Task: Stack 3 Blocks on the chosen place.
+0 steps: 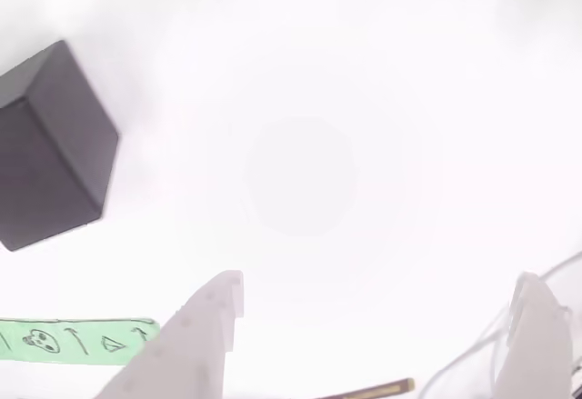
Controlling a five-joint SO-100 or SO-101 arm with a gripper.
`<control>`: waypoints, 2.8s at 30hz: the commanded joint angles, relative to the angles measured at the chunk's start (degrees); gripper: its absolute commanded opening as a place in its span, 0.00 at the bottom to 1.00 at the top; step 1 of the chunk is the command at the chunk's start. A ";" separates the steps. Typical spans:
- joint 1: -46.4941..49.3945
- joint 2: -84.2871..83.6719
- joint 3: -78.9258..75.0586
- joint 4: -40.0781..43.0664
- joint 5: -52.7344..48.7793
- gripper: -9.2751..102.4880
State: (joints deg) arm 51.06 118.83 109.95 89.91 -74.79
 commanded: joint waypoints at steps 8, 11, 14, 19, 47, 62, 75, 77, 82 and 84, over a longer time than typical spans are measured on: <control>21.53 0.97 6.24 -5.45 -25.14 0.40; 26.81 0.88 6.94 -6.50 -32.26 0.40; 30.50 0.53 6.94 -8.44 -36.30 0.40; 31.73 -2.99 7.29 -13.80 -36.65 0.40; 24.79 -5.54 19.42 -24.26 -27.16 0.25; -5.89 1.41 -0.26 -6.42 13.27 0.21; -28.39 13.62 -10.55 -13.71 10.72 0.21; -31.82 15.82 -7.73 -17.05 8.61 0.21; -37.18 23.20 2.29 -24.61 2.81 0.21; -38.50 25.75 5.98 -27.86 0.97 0.21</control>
State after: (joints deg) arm 14.50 140.27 113.73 66.62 -71.81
